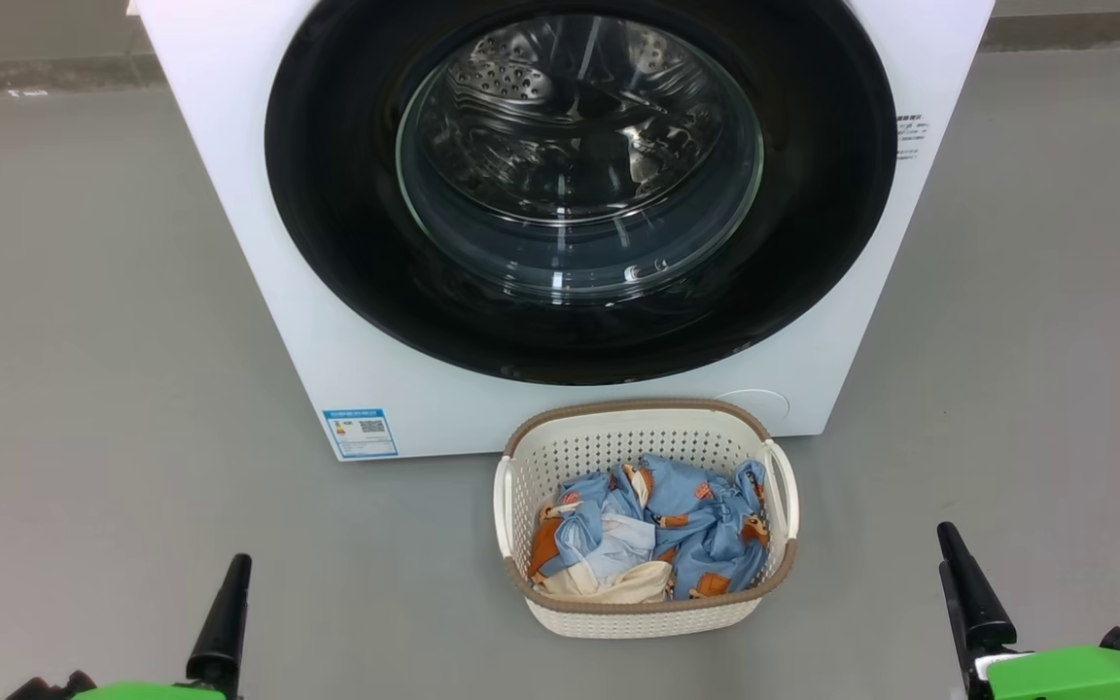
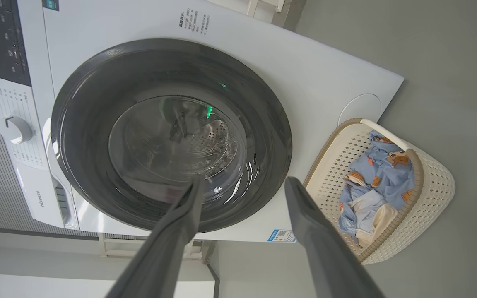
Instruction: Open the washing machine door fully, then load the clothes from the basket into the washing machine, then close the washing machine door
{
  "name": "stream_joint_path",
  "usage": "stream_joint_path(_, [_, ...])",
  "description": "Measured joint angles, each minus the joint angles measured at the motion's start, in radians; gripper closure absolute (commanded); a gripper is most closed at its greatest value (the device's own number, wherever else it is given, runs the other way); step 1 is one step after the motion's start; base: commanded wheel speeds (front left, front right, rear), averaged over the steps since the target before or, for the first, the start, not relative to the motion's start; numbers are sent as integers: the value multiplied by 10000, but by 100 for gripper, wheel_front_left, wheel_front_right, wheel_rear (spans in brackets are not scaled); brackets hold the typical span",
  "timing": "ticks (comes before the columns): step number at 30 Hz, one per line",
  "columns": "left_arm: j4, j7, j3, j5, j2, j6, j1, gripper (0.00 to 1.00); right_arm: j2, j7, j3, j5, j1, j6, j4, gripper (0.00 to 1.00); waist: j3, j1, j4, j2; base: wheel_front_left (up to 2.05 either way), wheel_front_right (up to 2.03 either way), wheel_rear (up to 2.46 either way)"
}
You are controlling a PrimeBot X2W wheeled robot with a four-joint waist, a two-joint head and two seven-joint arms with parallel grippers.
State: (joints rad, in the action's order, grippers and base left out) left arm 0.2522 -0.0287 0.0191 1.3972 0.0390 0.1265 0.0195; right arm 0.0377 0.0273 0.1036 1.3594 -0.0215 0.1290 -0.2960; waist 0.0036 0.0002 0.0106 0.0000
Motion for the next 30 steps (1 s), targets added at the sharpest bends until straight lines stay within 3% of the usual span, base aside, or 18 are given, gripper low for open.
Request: stream_joint_path(30, [-368, 832, -504, -3745, 209, 10, -163, 0, 307, -842, -255, -3862, 35, 0, 125, 0, 32, -1, 15, 0, 0, 0, 0])
